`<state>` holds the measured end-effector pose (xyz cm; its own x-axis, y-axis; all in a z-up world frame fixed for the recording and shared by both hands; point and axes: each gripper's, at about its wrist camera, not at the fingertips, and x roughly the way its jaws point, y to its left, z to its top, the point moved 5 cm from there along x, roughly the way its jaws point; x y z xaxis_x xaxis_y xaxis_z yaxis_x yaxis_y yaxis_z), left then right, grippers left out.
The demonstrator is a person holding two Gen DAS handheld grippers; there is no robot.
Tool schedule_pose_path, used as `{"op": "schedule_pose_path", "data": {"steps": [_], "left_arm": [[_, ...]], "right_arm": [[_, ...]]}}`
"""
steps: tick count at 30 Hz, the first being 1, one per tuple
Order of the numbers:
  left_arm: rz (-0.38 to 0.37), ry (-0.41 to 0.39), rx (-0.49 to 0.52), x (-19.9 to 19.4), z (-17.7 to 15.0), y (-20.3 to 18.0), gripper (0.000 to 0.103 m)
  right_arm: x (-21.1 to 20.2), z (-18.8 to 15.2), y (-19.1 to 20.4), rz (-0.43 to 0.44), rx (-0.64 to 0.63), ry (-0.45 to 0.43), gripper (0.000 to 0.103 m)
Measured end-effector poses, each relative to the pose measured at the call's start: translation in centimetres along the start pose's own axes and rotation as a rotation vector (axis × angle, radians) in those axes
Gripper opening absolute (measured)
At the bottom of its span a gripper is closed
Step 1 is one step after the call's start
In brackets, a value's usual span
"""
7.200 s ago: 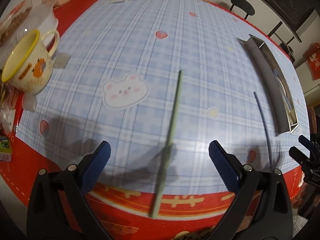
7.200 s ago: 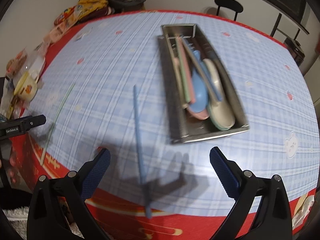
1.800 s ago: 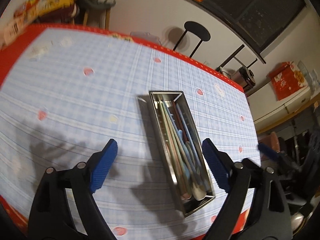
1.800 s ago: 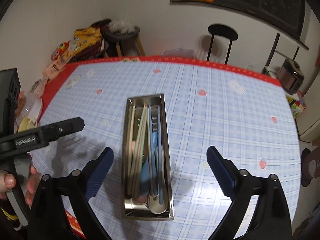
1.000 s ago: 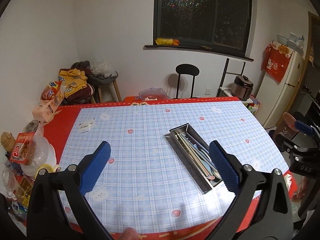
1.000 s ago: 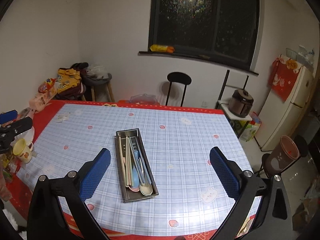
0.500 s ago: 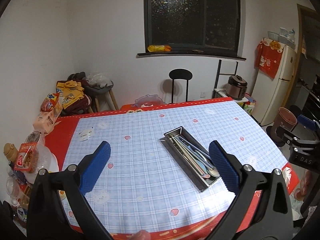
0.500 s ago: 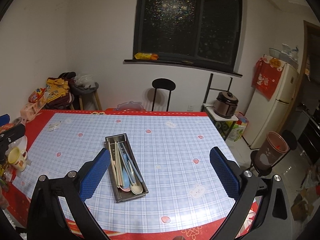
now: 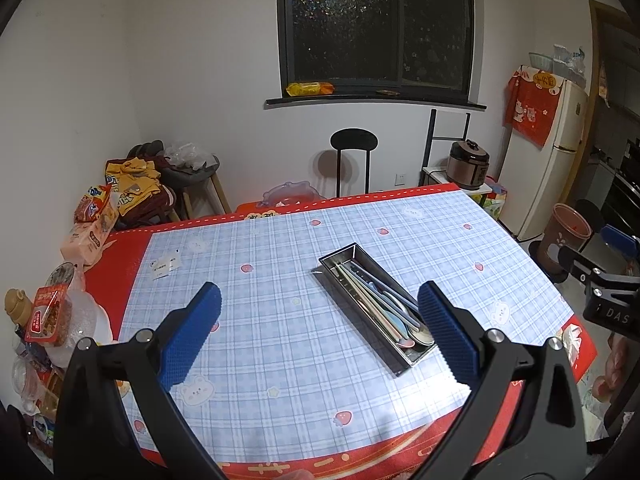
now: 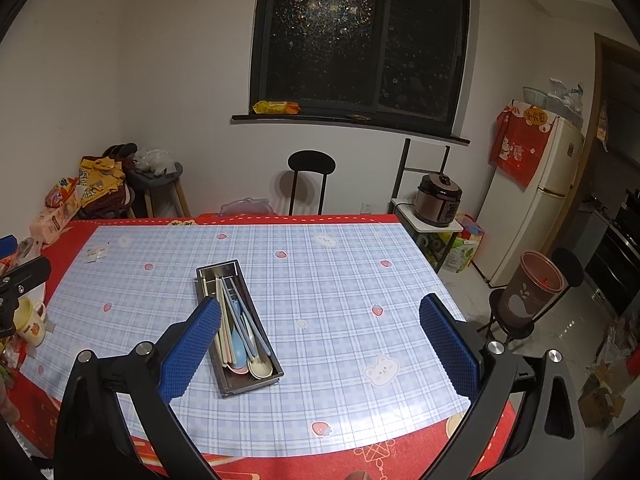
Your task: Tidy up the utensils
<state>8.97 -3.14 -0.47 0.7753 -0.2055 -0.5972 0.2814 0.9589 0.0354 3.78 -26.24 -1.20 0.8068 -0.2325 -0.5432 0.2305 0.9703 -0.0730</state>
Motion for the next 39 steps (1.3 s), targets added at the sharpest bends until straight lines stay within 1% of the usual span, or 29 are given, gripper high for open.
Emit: {"op": "schedule_pose_path", "data": {"steps": [17, 33, 39], "left_arm": [[0.0, 0.008, -0.01, 0.6, -0.1, 0.4, 0.097], [-0.012, 0.008, -0.006, 1.3, 0.6, -0.3, 0.097], [-0.004, 0.01, -0.009, 1.4, 0.6, -0.1, 0.097]], "right_arm": [[0.3, 0.3, 0.0, -0.014, 0.002, 0.005, 0.097], [0.9, 0.5, -0.6, -0.036, 0.022, 0.016, 0.097], [1.0, 0.6, -0.6, -0.038, 0.023, 0.019, 0.097]]}}
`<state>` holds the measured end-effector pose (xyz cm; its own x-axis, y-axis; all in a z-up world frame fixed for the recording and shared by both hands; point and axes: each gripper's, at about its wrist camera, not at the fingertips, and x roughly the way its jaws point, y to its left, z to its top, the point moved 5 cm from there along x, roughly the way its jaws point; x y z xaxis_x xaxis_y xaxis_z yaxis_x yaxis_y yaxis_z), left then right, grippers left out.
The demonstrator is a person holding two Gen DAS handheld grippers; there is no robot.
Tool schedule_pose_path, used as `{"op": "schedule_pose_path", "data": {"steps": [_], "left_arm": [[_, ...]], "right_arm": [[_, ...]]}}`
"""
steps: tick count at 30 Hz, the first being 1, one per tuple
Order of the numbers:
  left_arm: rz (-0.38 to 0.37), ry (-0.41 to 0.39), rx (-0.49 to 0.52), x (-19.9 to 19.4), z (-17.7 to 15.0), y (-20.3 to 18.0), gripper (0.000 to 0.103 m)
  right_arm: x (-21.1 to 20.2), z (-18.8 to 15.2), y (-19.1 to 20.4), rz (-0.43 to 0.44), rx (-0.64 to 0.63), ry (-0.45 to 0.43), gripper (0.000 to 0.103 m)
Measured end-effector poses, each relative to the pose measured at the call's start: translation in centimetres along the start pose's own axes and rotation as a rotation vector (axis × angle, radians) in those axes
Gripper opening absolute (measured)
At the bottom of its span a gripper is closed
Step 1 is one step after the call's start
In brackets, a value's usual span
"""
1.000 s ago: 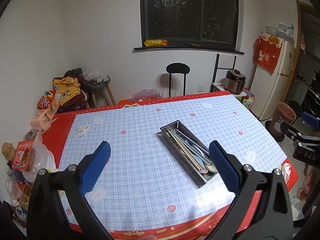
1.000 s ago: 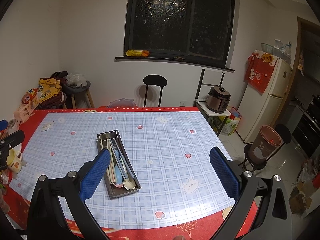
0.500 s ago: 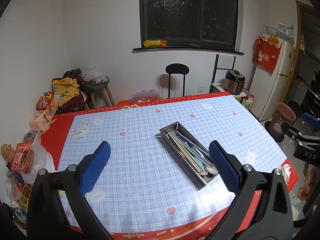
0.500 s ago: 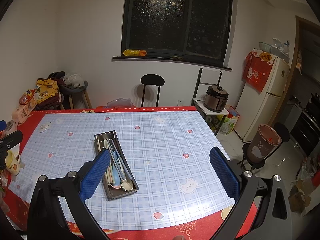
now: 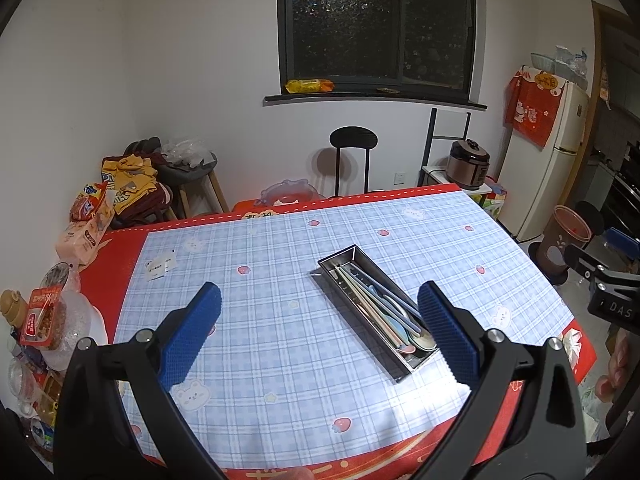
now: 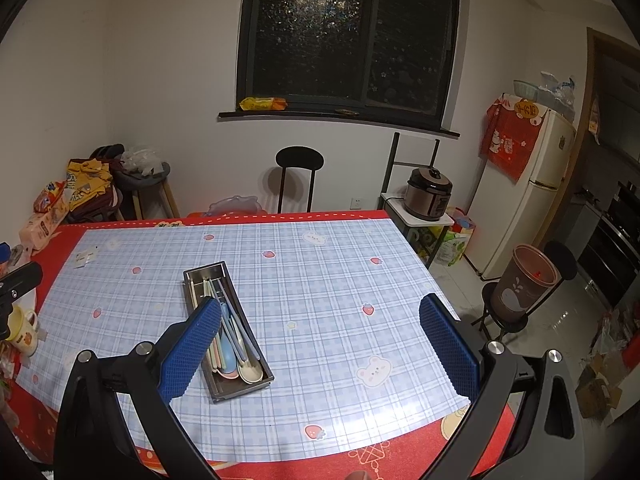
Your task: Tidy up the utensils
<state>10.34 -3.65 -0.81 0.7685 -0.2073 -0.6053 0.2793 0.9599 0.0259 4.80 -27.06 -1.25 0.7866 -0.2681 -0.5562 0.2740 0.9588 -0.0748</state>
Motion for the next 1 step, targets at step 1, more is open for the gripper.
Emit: {"op": "schedule_pose_path", "data": {"steps": [1], "left_arm": [[0.001, 0.001, -0.002, 0.02, 0.0, 0.04, 0.097]], "right_arm": [[-0.01, 0.0, -0.01, 0.0, 0.0, 0.0, 0.097]]}}
